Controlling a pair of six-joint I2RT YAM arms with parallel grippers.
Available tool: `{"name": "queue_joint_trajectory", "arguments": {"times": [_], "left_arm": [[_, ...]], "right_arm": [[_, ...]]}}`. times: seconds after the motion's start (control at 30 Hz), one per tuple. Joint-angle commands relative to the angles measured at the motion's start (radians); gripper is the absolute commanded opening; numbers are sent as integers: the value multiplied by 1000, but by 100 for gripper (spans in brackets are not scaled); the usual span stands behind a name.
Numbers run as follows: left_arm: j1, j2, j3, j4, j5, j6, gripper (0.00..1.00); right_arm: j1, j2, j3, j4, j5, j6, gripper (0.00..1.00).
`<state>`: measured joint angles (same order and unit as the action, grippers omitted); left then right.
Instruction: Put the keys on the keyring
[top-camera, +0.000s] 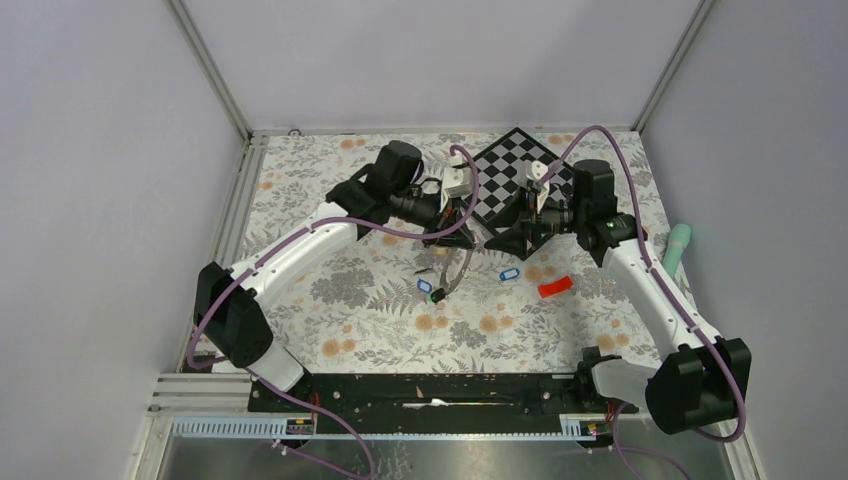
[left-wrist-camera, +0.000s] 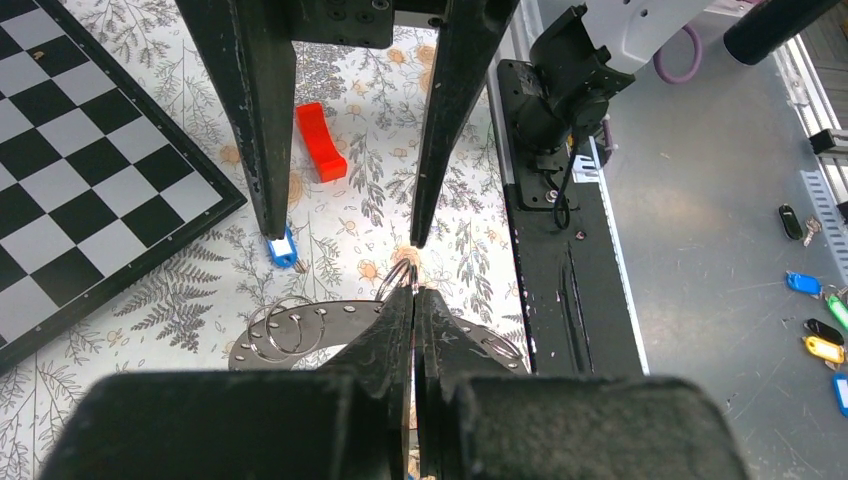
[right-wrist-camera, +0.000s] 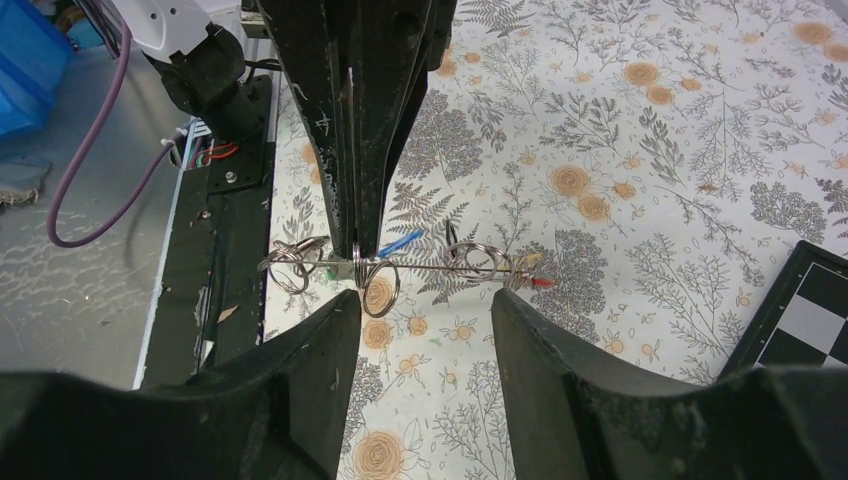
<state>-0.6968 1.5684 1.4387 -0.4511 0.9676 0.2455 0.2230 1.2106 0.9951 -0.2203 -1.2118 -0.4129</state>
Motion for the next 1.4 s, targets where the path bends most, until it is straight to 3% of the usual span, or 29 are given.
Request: {"name": "queue_joint_trajectory", "arguments": {"times": [0.0,0.4,0.87,1.37], "left_arm": [[7,-39,-3,71,86,34,0],[6,-36,-25,98,88,20,0],[6,-49,-57,42,105,136,0],[7,-70,-47,113,-22,13,0]], "right_arm": [[15,-27,-11,10,10,-26,57],[33,-28,-85,119,53,59,56],[33,10,-83,253,123,209,53],[30,-69,17,-98,3,-106,54]]}}
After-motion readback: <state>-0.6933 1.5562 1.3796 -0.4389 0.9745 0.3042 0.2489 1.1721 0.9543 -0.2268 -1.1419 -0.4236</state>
